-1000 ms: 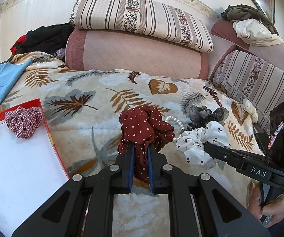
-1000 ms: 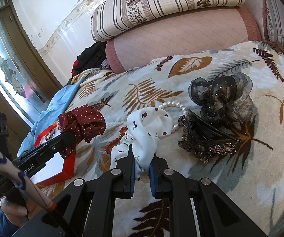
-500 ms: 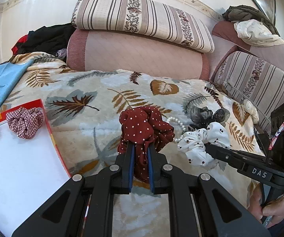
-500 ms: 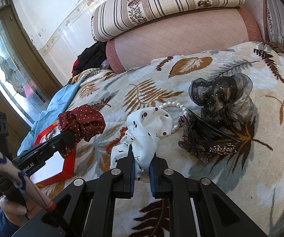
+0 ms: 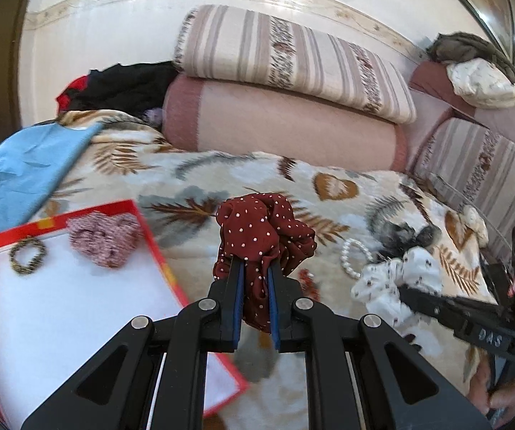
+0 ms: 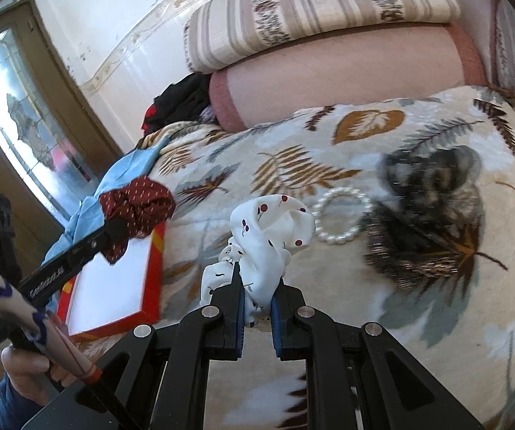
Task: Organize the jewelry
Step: 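Carry the white scrunchie and red polka-dot scrunchie over the red box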
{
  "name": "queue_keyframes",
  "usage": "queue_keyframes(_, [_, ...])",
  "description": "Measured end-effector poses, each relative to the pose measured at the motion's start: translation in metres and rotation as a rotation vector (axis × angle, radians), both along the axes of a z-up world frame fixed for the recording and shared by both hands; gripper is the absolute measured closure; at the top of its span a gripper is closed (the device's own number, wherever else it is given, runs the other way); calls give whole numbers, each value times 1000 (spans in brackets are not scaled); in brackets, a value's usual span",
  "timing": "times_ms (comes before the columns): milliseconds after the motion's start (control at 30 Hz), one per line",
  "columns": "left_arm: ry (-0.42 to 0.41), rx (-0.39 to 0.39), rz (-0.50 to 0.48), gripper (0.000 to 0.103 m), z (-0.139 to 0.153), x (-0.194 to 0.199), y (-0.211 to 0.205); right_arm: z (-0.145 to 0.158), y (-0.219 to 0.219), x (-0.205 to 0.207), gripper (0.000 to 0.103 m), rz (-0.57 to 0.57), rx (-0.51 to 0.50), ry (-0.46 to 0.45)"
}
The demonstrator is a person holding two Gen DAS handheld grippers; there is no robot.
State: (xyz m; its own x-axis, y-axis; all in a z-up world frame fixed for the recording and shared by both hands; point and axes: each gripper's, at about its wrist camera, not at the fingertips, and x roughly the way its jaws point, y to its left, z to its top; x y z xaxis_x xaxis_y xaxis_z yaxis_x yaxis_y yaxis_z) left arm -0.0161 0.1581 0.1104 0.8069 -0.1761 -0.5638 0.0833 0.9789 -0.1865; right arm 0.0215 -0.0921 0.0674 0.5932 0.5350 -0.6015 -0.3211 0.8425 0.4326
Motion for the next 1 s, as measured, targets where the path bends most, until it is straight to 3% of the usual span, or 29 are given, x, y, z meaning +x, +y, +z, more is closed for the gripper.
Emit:
queue_keyframes(267, [-6,-63,106,91,11,-2,51,24,72,0,90,125,-24,-21])
queue_keyframes(400, [-4,-100,194,91,16,-6,92,37,113,2,90,185,-42,-43])
queue_keyframes(500, [7,-122,270,91,16,-9,121,38,142,10,90,226,-28,-10])
queue_keyframes(667, [89,-148,471,91,3,-16,183,36,190,23,90,285,-26,32])
queue_keyframes(767, [132,-214,551,91,-8,-22,212,32,218,30,90,312,-21,64])
queue_keyframes(1000, [198,-237,620,91,-22,-25,230,14,260,40,90,347,-49,123])
